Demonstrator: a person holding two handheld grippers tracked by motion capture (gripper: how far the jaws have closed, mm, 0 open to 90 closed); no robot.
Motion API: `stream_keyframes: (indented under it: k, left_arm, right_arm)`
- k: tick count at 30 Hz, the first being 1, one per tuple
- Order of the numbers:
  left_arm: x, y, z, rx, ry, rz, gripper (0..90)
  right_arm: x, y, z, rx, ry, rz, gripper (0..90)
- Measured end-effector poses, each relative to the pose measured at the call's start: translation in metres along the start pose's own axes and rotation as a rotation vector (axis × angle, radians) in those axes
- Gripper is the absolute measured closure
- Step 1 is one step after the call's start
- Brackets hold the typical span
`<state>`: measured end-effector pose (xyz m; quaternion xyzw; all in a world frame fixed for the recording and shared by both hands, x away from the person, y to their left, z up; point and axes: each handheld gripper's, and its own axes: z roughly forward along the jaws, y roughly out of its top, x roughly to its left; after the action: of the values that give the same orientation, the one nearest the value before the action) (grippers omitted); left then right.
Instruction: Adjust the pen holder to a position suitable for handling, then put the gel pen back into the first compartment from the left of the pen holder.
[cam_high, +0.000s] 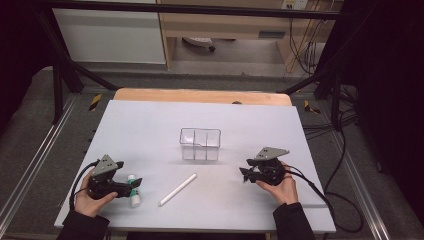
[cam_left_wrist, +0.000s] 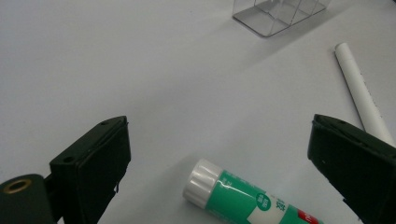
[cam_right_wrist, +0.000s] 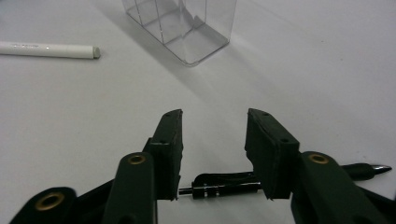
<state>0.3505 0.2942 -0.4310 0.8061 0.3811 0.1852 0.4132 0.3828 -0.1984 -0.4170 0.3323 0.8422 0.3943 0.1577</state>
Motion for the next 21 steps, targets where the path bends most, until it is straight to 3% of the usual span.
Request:
stream_keyframes:
  k: [7, 12, 16, 21]
  left_arm:
    - [0.000, 0.000, -0.001, -0.003, -0.002, 0.001, 5.7]
    - [0.000, 0.000, 0.000, 0.002, -0.002, 0.000, 5.7]
    - [0.000, 0.000, 0.000, 0.000, -0.002, 0.000, 5.7]
    - [0.001, 0.000, 0.000, -0.001, 0.000, -0.001, 5.7]
  right_arm:
    - [-0.002, -0.002, 0.011, 0.016, 0.014, 0.002, 75.2]
    - [-0.003, -0.003, 0.017, 0.033, 0.020, 0.031, 84.6]
    - [-0.003, -0.004, 0.022, 0.042, 0.023, 0.047, 90.0]
    - [-0.003, -0.006, 0.029, 0.066, 0.030, 0.059, 90.0]
